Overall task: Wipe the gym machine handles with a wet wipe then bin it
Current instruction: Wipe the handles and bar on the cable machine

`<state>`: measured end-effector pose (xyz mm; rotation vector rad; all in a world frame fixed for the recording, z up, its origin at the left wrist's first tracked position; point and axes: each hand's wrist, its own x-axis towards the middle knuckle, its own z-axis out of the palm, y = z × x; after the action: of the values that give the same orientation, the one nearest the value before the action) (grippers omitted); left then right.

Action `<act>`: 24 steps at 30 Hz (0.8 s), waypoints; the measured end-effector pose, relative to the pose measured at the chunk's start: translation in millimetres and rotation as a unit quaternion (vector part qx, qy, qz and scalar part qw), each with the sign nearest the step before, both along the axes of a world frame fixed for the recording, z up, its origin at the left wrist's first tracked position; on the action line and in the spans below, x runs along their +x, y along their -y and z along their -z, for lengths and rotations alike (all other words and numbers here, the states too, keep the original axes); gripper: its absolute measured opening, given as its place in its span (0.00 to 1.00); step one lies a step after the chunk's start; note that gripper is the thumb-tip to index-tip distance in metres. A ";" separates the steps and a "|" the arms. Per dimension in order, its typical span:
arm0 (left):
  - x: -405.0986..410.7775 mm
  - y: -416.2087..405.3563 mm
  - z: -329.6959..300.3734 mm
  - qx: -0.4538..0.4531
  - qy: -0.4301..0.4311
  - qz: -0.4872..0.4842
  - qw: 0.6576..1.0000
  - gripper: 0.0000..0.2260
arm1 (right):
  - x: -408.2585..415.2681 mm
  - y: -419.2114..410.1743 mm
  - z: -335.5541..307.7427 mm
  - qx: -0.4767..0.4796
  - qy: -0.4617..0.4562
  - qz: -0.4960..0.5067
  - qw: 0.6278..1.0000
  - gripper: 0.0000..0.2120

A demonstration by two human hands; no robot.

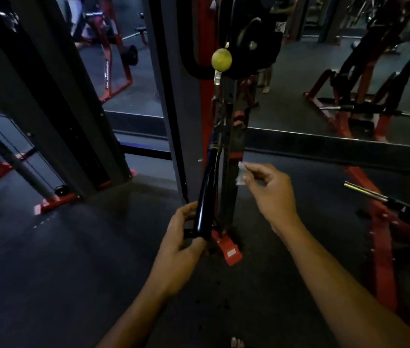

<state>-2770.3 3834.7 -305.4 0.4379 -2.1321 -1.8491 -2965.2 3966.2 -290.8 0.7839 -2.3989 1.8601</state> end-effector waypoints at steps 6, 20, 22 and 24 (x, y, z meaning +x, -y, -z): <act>-21.9 5.1 -15.3 -0.101 0.060 0.015 0.993 0.33 | -72.7 72.3 30.5 -0.042 -0.012 0.038 0.998 0.09; -62.0 -24.4 3.5 -0.271 0.128 0.022 0.954 0.47 | -14.2 15.2 76.8 -0.112 0.000 -0.108 0.988 0.12; -67.9 -24.9 7.1 -0.273 0.125 0.009 0.954 0.47 | -10.2 0.8 80.2 -0.115 0.007 -0.124 0.986 0.12; -73.7 -24.5 9.6 -0.272 0.128 0.004 0.954 0.46 | -5.4 -12.7 82.2 -0.112 0.034 -0.132 0.984 0.13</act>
<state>-2844.0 3859.1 -314.9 0.5548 -2.6851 -1.1705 -2970.6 3978.9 -373.0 1.0774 -2.1561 2.2364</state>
